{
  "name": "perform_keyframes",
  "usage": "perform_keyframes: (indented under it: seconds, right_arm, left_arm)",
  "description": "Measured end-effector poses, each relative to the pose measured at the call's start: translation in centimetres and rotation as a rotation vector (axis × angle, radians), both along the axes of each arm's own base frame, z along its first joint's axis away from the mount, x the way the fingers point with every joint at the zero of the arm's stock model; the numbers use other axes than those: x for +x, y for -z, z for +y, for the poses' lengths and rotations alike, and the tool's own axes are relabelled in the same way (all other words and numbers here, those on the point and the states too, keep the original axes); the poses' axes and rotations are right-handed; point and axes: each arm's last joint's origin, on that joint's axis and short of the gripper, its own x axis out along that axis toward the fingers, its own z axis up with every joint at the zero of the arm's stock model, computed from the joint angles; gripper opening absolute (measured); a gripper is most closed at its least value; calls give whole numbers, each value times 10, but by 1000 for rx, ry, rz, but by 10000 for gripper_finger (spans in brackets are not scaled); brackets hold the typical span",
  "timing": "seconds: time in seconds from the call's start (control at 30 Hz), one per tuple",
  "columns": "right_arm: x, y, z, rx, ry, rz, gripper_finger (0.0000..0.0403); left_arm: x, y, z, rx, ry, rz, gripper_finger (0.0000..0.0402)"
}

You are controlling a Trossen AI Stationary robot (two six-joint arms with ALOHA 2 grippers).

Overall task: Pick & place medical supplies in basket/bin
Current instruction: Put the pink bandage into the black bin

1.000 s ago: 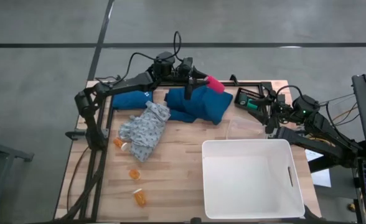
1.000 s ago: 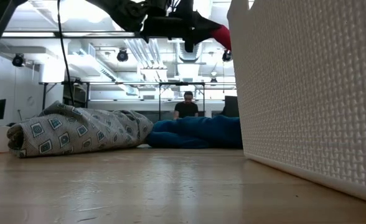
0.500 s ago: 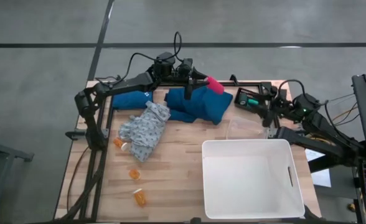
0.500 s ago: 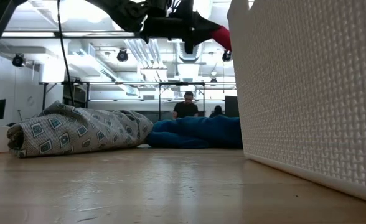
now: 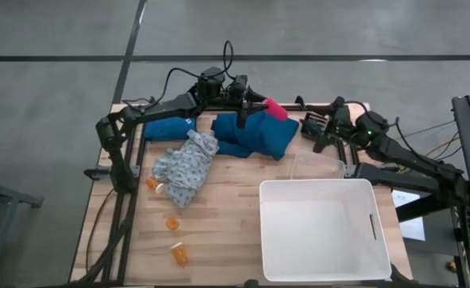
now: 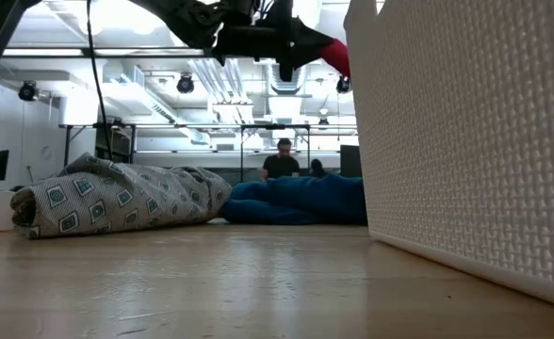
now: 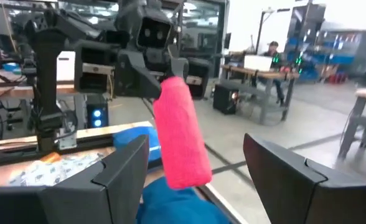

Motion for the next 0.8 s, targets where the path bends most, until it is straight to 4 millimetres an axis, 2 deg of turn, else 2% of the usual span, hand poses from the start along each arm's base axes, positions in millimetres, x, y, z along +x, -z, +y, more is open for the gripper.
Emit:
perform_keyframes:
  seconds: [0.2,0.47,0.8]
  right_arm:
    - [15,4,-8,60,-8,-28,256]
    - [37,12,-19,19,-4,2,256]
    - [43,14,-23,-2,20,0,256]
  left_arm:
    - [0,0,0,6,0,-3,134]
    - [0,0,0,6,0,-2,134]
    - [0,0,0,5,1,-2,134]
